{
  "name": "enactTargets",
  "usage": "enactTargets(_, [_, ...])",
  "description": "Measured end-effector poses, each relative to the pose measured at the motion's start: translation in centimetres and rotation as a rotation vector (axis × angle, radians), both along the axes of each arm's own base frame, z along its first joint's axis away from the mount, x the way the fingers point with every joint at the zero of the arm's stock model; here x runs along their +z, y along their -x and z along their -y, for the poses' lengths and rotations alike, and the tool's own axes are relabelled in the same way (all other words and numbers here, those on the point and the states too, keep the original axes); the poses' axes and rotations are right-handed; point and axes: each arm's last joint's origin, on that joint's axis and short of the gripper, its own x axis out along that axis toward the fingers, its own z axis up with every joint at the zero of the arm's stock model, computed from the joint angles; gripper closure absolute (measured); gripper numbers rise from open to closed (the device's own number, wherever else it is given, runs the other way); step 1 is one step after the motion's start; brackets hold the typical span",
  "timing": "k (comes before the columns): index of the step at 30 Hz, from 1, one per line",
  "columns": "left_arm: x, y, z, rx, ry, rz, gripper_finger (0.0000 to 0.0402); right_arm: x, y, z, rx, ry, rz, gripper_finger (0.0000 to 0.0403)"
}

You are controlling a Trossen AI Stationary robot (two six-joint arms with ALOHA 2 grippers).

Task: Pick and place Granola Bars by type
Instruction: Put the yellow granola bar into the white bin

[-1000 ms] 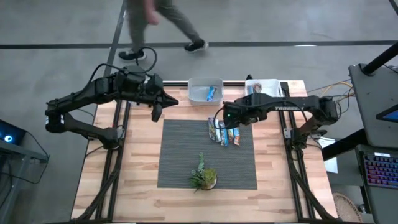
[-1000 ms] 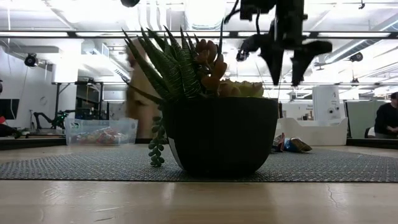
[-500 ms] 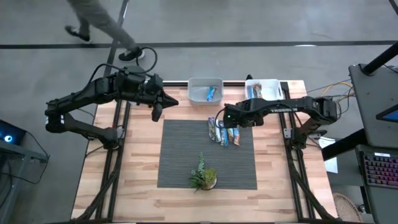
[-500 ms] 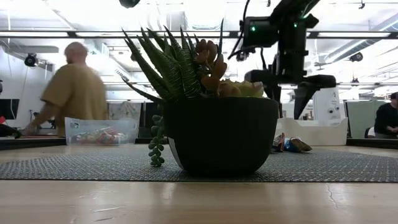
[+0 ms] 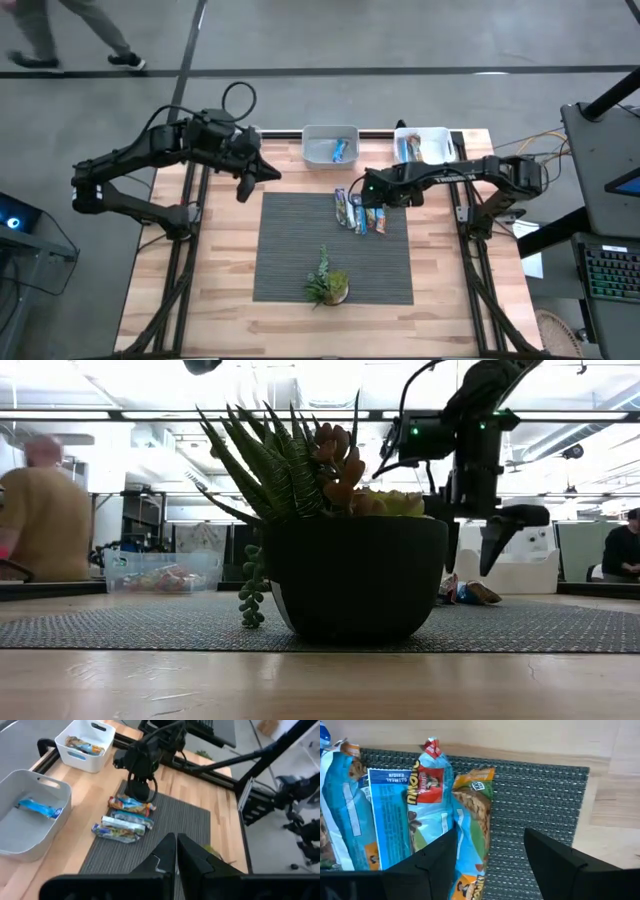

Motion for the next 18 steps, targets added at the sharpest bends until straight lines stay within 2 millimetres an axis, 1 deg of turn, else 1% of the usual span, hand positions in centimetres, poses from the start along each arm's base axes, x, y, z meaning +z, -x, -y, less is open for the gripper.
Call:
enactTargets(3, [0.2,0.7,0.2,-0.013,-0.022,-0.002,0.0401,-0.4,0.0,0.0,-0.01,0.004,0.022,0.0183])
enactTargets(9, [1.0,2.2,0.5,-0.024,-0.068,0.047,0.0401,-0.4,-0.3,0.1,-0.013,0.012,0.062,0.0183])
enactTargets(14, [1.3,2.9,0.7,-0.02,-0.076,0.066,0.0401,-1.0,-0.5,0.1,-0.026,0.002,0.045,0.0183])
enactTargets(18, [1.3,3.0,0.7,-0.02,-0.075,0.065,0.0401,-1.9,-1.4,0.2,-0.022,-0.021,0.028,0.0183])
